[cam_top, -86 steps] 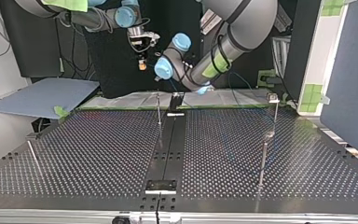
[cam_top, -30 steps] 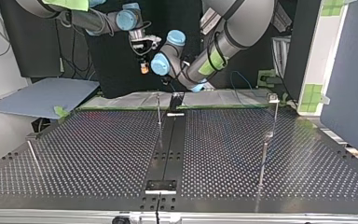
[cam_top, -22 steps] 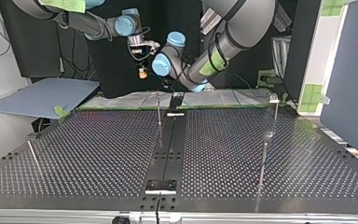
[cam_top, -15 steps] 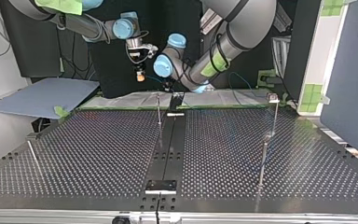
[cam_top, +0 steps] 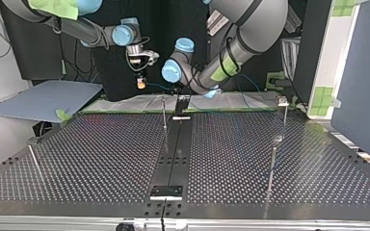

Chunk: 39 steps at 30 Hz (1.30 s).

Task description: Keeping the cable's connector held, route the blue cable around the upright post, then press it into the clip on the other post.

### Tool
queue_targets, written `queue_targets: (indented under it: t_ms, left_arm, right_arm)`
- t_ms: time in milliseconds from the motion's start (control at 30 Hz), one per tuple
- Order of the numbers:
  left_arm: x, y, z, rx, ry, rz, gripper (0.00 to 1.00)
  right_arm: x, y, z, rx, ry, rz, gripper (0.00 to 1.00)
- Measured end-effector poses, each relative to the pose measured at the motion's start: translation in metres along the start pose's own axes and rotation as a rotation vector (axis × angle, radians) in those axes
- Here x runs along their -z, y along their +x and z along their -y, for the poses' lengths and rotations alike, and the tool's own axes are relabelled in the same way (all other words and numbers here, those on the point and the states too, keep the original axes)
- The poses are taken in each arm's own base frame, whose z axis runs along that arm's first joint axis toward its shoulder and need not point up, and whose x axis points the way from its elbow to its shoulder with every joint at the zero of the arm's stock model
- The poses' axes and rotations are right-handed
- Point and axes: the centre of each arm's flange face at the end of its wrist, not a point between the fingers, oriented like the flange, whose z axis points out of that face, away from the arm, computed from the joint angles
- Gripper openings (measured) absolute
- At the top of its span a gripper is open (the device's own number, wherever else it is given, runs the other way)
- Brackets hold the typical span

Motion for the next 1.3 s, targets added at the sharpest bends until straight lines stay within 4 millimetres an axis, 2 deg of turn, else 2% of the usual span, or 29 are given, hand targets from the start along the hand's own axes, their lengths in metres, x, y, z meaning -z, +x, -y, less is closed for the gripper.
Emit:
queue_targets:
  t_ms: [267, 600, 900, 1133, 1300]
  left_arm:
    - [-0.004, 0.001, -0.004, 0.005, 0.024, -0.004, 0.01]
    - [-0.013, 0.019, -0.009, 0.003, 0.038, -0.035, 0.01]
    - [-0.021, 0.014, -0.019, 0.026, 0.018, 0.0, 0.01]
    - [-0.02, 0.003, -0.024, 0.029, 0.012, 0.011, 0.01]
    - [-0.018, 0.002, -0.024, 0.023, 0.01, 0.006, 0.01]
  right_arm:
    - [-0.015, 0.008, -0.007, -0.002, 0.008, -0.018, 0.0]
    - [-0.024, 0.013, -0.014, -0.02, 0.015, -0.032, 0.0]
    - [-0.026, 0.014, -0.02, -0.023, 0.019, -0.032, 0.0]
    - [-0.027, 0.014, -0.029, -0.03, 0.011, -0.025, 0.0]
    - [-0.028, 0.014, -0.038, -0.034, 0.008, -0.014, 0.0]
